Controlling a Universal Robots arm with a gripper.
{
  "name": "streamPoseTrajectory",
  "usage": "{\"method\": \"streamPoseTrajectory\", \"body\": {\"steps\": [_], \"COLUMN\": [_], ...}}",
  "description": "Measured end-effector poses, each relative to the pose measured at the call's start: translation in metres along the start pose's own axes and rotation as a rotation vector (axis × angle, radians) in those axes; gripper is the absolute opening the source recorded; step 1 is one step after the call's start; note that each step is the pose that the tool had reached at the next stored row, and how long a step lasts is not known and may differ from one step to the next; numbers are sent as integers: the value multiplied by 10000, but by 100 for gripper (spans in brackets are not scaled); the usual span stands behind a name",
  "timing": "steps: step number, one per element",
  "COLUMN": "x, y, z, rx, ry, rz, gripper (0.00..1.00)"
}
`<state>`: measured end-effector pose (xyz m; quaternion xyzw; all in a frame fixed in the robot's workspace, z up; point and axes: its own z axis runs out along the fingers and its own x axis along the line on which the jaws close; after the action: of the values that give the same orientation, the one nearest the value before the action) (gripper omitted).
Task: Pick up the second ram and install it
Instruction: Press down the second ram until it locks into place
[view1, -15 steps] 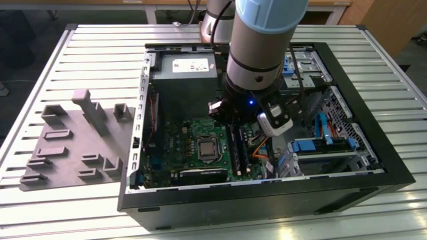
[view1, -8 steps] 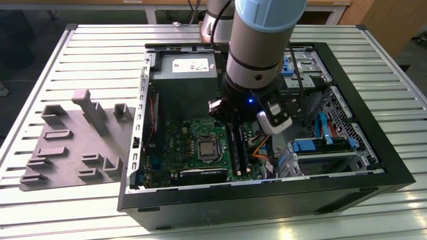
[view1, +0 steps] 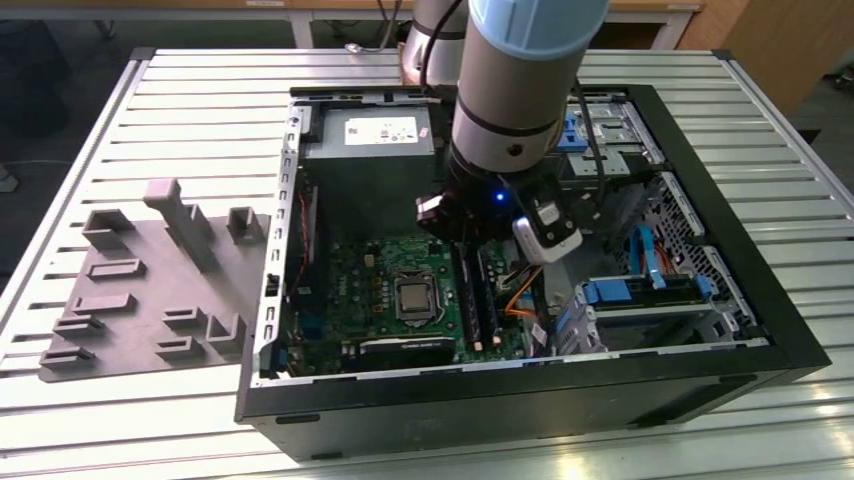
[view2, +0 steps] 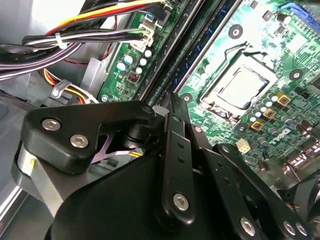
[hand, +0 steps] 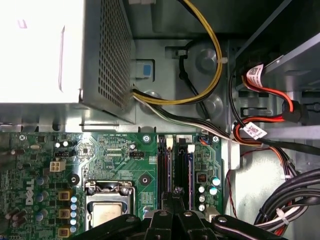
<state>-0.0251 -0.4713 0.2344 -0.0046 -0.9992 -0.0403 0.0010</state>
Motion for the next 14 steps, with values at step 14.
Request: {"method": "streamPoseTrajectory", "body": {"steps": [14], "x": [1], "y": [55], "z": [5], "rx": [0], "ry": [0], "rz": [0], "gripper": [11]}}
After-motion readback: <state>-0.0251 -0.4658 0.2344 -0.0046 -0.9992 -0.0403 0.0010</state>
